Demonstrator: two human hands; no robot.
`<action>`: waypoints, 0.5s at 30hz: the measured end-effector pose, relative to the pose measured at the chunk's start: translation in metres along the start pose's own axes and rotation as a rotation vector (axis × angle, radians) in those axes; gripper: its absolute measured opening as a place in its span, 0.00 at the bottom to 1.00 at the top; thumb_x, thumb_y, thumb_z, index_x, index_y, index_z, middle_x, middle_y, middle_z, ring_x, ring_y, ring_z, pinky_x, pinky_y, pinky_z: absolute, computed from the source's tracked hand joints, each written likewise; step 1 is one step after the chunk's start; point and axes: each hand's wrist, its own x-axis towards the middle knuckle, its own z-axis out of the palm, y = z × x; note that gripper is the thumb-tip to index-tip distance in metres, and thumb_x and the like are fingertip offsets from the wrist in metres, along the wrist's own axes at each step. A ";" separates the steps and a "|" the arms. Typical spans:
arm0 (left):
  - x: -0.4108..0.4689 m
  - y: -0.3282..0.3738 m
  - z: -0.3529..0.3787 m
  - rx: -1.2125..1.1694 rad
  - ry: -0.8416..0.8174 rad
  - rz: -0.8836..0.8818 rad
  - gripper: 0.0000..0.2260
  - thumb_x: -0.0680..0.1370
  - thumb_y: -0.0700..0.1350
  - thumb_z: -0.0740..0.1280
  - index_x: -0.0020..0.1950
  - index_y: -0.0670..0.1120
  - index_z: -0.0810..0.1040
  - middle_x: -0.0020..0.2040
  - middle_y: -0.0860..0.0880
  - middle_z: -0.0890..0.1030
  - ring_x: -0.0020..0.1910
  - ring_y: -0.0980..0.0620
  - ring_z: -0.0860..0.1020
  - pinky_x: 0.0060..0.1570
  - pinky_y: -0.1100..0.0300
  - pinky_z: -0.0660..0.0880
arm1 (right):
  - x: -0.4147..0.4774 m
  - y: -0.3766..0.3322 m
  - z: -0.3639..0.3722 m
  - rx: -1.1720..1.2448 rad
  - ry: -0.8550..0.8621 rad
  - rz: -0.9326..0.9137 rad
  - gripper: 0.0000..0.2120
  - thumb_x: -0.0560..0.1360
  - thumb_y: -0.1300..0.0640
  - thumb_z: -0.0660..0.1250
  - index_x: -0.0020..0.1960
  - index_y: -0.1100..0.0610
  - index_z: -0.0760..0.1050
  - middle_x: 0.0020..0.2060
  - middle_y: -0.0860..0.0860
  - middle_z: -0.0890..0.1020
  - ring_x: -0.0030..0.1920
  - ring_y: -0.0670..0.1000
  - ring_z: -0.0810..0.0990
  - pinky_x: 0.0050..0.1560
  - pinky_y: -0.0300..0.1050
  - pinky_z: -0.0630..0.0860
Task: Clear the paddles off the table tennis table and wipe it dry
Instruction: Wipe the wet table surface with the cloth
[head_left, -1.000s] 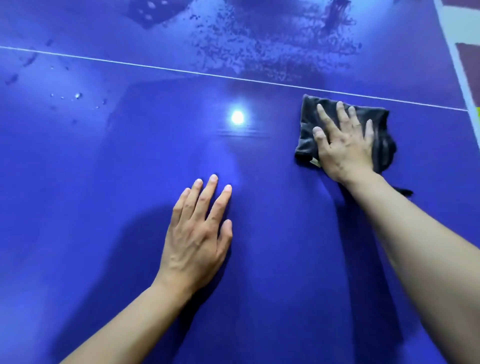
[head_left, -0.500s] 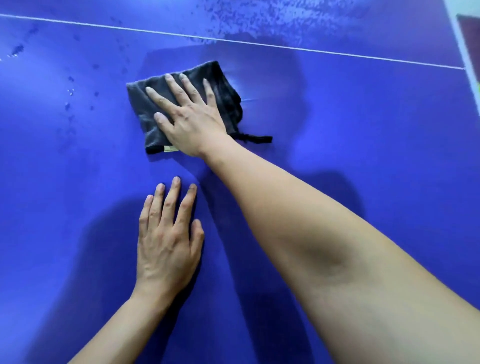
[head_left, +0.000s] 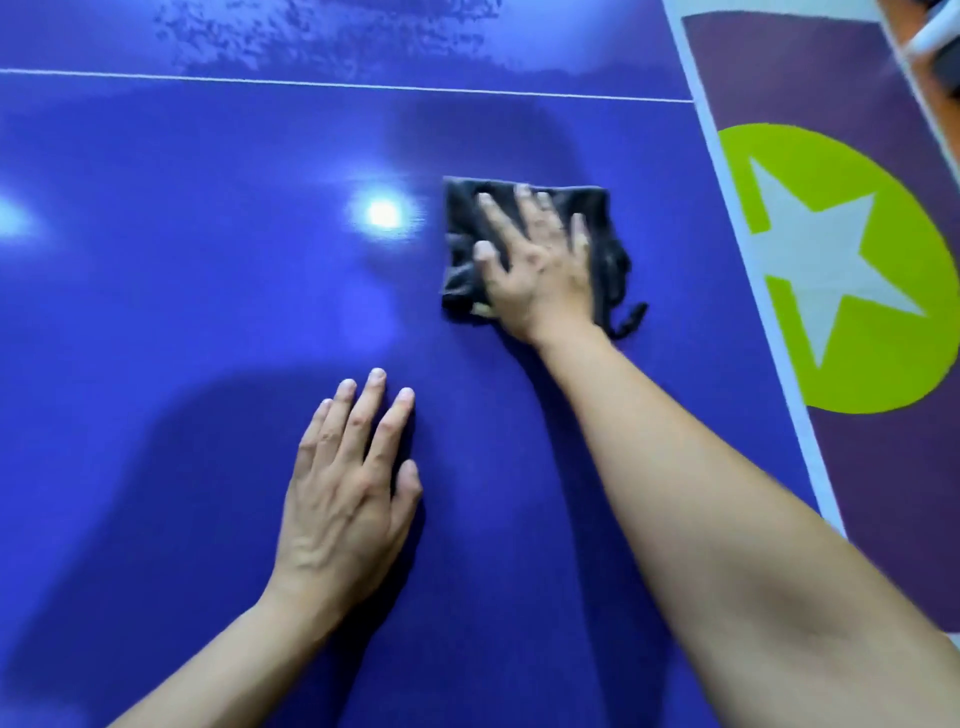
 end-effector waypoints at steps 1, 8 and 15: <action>0.004 0.017 0.006 0.000 -0.007 0.017 0.26 0.79 0.49 0.58 0.78 0.45 0.68 0.80 0.43 0.64 0.79 0.41 0.62 0.78 0.45 0.57 | -0.003 0.037 -0.007 -0.017 0.020 0.061 0.28 0.81 0.38 0.50 0.81 0.39 0.59 0.82 0.51 0.59 0.82 0.51 0.54 0.80 0.60 0.44; 0.016 0.063 0.030 0.044 -0.031 0.023 0.26 0.80 0.50 0.57 0.79 0.47 0.67 0.80 0.43 0.64 0.80 0.42 0.61 0.78 0.45 0.56 | -0.048 0.190 -0.042 -0.037 0.052 0.348 0.30 0.81 0.37 0.47 0.82 0.41 0.56 0.83 0.53 0.55 0.82 0.53 0.51 0.80 0.63 0.46; -0.013 0.003 0.002 0.040 -0.001 -0.016 0.26 0.81 0.51 0.56 0.80 0.49 0.65 0.81 0.44 0.62 0.81 0.44 0.58 0.79 0.47 0.55 | -0.050 0.186 -0.045 -0.039 0.004 0.387 0.35 0.77 0.32 0.41 0.83 0.41 0.52 0.83 0.54 0.52 0.83 0.55 0.48 0.80 0.63 0.44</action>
